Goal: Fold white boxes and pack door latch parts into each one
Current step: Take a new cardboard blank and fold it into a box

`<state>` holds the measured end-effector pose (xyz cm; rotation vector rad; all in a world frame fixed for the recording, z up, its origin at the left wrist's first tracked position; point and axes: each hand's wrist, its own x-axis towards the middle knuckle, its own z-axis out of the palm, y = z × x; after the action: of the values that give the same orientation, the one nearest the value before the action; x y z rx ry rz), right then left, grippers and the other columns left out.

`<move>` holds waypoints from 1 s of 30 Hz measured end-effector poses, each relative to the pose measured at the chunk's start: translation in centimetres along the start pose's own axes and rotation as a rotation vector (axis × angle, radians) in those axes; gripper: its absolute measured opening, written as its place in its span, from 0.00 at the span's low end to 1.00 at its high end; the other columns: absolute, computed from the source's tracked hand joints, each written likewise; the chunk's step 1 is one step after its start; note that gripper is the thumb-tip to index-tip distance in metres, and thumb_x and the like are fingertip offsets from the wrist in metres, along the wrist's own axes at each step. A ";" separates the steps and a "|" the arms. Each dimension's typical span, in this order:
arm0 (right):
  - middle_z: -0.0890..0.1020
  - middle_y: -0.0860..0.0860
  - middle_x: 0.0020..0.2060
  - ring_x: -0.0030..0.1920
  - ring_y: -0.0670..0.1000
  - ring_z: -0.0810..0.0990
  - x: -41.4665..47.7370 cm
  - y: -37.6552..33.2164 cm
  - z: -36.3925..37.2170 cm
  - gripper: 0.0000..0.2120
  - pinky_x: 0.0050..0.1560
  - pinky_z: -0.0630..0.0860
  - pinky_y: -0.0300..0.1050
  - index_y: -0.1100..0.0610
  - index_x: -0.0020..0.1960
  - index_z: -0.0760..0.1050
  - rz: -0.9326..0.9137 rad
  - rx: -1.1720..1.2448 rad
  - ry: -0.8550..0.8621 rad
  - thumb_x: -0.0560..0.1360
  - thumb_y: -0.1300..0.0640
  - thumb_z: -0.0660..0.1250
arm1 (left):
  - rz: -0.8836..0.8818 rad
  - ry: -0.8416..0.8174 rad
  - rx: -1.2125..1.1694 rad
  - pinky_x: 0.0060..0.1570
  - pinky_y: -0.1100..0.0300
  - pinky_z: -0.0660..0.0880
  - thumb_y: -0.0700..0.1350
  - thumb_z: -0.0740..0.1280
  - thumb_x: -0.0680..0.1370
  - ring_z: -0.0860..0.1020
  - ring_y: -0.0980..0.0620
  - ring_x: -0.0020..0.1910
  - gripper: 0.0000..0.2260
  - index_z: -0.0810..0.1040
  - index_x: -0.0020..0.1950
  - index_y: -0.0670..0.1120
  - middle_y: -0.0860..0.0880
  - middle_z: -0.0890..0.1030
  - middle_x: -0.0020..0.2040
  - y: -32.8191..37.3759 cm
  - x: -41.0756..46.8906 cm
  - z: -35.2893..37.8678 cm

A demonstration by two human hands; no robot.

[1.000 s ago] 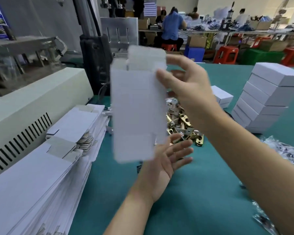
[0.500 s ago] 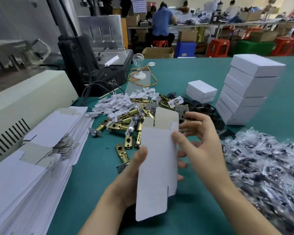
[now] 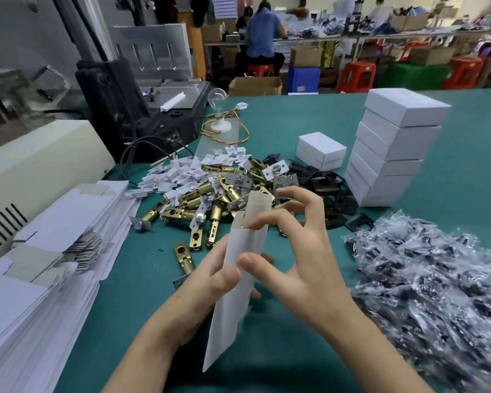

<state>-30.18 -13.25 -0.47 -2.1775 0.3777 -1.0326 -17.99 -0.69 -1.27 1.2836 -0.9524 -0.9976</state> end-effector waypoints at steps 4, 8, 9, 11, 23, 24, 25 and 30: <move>0.66 0.46 0.63 0.68 0.49 0.69 0.2 0.3 -0.1 0.18 0.64 0.66 0.31 0.46 0.47 0.73 0.000 0.032 0.035 0.68 0.35 0.73 | -0.040 -0.023 -0.023 0.65 0.50 0.79 0.76 0.75 0.62 0.81 0.43 0.65 0.46 0.72 0.74 0.54 0.49 0.83 0.67 -0.4 0.2 -0.3; 0.67 0.46 0.60 0.67 0.49 0.69 0.4 0.9 -0.3 0.21 0.61 0.75 0.44 0.49 0.42 0.71 0.055 0.079 0.065 0.66 0.38 0.77 | -0.071 0.022 -0.121 0.50 0.52 0.83 0.71 0.80 0.62 0.85 0.44 0.53 0.36 0.81 0.66 0.57 0.44 0.85 0.60 -0.7 0.4 -0.8; 0.68 0.46 0.60 0.67 0.47 0.69 0.4 1.0 -0.3 0.20 0.60 0.75 0.42 0.49 0.43 0.71 0.070 0.103 0.059 0.66 0.39 0.77 | -0.074 0.061 -0.134 0.47 0.54 0.83 0.71 0.81 0.60 0.86 0.46 0.51 0.34 0.83 0.62 0.59 0.46 0.86 0.57 -0.8 0.4 -0.9; 0.72 0.42 0.58 0.63 0.44 0.74 0.5 1.2 -0.3 0.19 0.58 0.72 0.36 0.47 0.46 0.71 0.126 0.155 0.042 0.66 0.40 0.77 | -0.071 0.131 -0.163 0.45 0.56 0.83 0.69 0.82 0.60 0.87 0.48 0.50 0.30 0.85 0.58 0.58 0.47 0.87 0.55 -1.2 0.7 -1.0; 0.88 0.52 0.42 0.47 0.58 0.87 0.1 1.7 0.4 0.04 0.50 0.84 0.61 0.55 0.50 0.84 0.484 0.487 -0.008 0.81 0.57 0.70 | -0.065 0.285 -0.201 0.47 0.54 0.84 0.58 0.71 0.75 0.87 0.43 0.55 0.17 0.87 0.59 0.52 0.41 0.87 0.58 -2.3 1.4 -0.2; 0.88 0.52 0.41 0.47 0.59 0.87 0.1 1.7 0.3 0.04 0.49 0.83 0.62 0.55 0.50 0.84 0.485 0.482 0.004 0.81 0.57 0.70 | -0.065 0.289 -0.199 0.47 0.54 0.84 0.58 0.72 0.76 0.87 0.43 0.55 0.16 0.87 0.58 0.52 0.41 0.87 0.57 -2.5 1.5 -0.2; 0.88 0.52 0.41 0.47 0.60 0.87 0.1 1.7 0.3 0.04 0.49 0.83 0.63 0.56 0.49 0.84 0.484 0.477 0.012 0.80 0.57 0.71 | -0.063 0.296 -0.195 0.46 0.54 0.84 0.57 0.73 0.77 0.87 0.43 0.54 0.14 0.87 0.58 0.52 0.42 0.87 0.57 -2.5 1.5 -0.1; 0.88 0.54 0.40 0.41 0.56 0.86 -0.1 1.9 0.6 0.04 0.44 0.82 0.62 0.56 0.49 0.83 0.473 0.442 0.054 0.79 0.56 0.72 | 0.063 0.381 -0.017 0.44 0.58 0.83 0.53 0.75 0.75 0.87 0.46 0.53 0.12 0.85 0.58 0.57 0.48 0.88 0.55 -2.7 1.9 -0.2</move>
<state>-29.76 -14.33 -2.09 -1.5678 0.5932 -0.8137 -17.35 -2.45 -3.95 1.3601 -0.6833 -0.6777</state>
